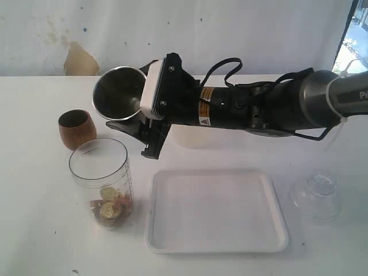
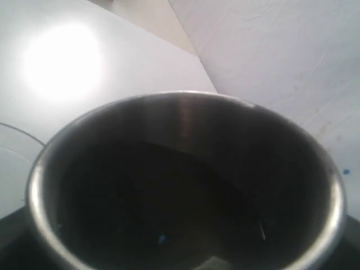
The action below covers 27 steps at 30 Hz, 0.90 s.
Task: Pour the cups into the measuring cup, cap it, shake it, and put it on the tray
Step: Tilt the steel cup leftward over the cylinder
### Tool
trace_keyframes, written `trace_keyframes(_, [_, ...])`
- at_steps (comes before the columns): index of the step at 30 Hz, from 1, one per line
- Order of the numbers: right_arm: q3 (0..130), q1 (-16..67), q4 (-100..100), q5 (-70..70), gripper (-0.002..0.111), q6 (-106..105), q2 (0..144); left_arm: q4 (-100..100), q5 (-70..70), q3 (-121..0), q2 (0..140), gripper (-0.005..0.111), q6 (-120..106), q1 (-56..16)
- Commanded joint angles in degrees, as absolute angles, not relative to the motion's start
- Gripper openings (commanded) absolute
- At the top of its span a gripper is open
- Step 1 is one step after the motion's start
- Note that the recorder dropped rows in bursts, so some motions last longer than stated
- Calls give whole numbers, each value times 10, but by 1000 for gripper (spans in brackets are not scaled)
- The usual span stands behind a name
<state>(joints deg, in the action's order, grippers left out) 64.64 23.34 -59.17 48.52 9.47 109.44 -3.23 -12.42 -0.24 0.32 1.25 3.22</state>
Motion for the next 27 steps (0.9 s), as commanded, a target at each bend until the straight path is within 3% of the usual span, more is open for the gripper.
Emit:
trace_keyframes(1, [655,235,-573,524,0,92,1085,-35,-117,0,0,0,13,29])
trace_keyframes(27, [655,246,-590,536,0,107,1078,-35,-117,0,0,0,13,29])
